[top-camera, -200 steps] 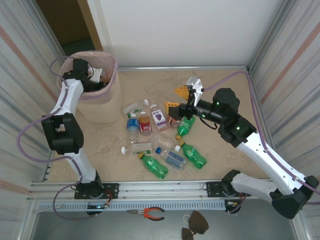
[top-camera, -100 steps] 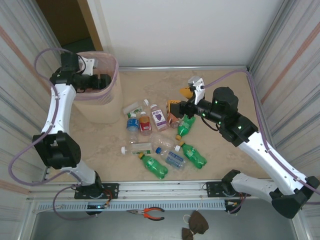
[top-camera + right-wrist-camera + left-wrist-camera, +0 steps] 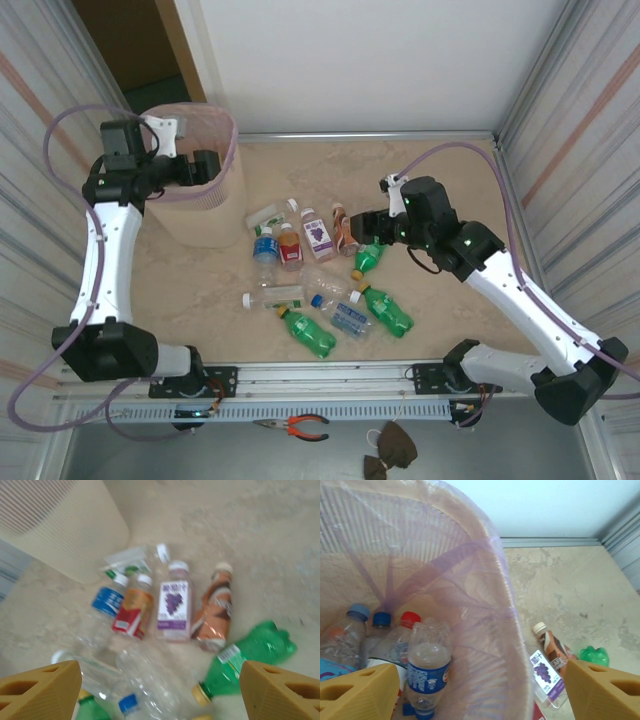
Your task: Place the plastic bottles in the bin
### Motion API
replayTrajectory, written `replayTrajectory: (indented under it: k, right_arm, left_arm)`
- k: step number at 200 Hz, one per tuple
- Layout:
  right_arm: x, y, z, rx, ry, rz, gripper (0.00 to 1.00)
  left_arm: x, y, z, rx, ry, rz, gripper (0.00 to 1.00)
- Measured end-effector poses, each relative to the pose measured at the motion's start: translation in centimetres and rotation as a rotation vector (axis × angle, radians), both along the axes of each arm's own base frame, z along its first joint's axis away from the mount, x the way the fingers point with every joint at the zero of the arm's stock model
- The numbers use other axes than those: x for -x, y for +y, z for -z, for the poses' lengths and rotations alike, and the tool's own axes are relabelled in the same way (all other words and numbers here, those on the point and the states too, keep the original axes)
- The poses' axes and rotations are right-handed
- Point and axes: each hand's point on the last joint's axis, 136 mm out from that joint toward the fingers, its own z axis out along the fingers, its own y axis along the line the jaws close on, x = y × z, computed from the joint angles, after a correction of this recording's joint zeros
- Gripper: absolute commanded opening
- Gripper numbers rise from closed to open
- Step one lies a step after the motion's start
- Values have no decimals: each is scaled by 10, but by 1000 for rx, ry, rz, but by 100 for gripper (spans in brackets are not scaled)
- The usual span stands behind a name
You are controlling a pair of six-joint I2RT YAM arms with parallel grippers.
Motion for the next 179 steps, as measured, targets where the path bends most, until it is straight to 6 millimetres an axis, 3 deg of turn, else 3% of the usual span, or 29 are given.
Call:
replayTrajectory:
  k: [37, 70, 117, 179]
  right_arm:
    - [-1, -24, 40, 62, 179, 102, 80]
    - [-3, -34, 81, 25, 347, 219, 73]
    - [12, -21, 150, -8, 551, 375, 63]
    - [7, 7, 191, -8, 614, 486, 57]
  left_arm:
    - [16, -10, -2, 68, -15, 24, 86]
    - [24, -16, -4, 108, -49, 38, 85]
    - [36, -21, -7, 141, -96, 56, 85]
    - [44, -24, -7, 149, -127, 72, 85]
